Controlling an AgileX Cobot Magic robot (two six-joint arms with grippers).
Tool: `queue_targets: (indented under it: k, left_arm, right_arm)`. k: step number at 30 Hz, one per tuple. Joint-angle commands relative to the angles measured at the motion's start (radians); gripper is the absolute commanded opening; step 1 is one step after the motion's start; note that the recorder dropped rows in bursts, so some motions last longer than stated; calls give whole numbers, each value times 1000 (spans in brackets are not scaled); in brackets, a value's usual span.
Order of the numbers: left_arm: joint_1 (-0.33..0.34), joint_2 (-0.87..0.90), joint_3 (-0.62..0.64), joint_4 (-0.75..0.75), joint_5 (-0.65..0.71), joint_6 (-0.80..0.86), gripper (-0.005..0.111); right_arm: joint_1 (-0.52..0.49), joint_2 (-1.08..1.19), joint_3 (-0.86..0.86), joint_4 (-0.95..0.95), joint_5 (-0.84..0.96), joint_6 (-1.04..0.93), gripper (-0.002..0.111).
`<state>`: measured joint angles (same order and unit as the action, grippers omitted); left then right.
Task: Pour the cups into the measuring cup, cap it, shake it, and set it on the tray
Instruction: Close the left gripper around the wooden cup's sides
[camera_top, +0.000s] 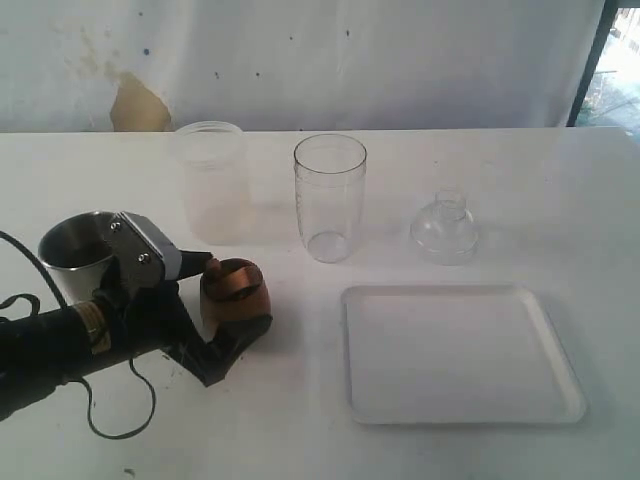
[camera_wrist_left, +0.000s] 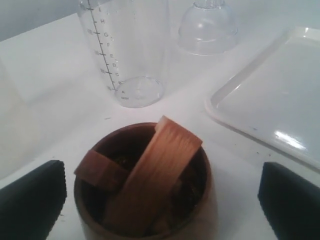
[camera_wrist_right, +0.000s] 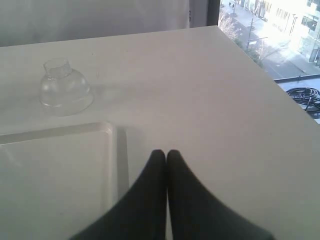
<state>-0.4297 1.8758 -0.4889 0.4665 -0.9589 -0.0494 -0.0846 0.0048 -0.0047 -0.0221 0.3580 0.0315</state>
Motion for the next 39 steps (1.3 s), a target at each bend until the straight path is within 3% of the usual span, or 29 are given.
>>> queue_targets:
  k: [1,9,25,39]
  left_arm:
    - [-2,-1,-34,11,57,5,105]
    - [-2,-1,-69,37,175,5,105]
    - [-2,-1,-71,73,120,-21,105]
    - [-2,19,-124,73,173,-28,105]
  right_arm:
    - [3,-5,5,-3,-8,-9,0]
    - [3,-5,5,-3,-8,-9,0]
    - [3,-5,5,-3,-8,-9,0]
    - [3,-5,5,-3,-8,-9,0]
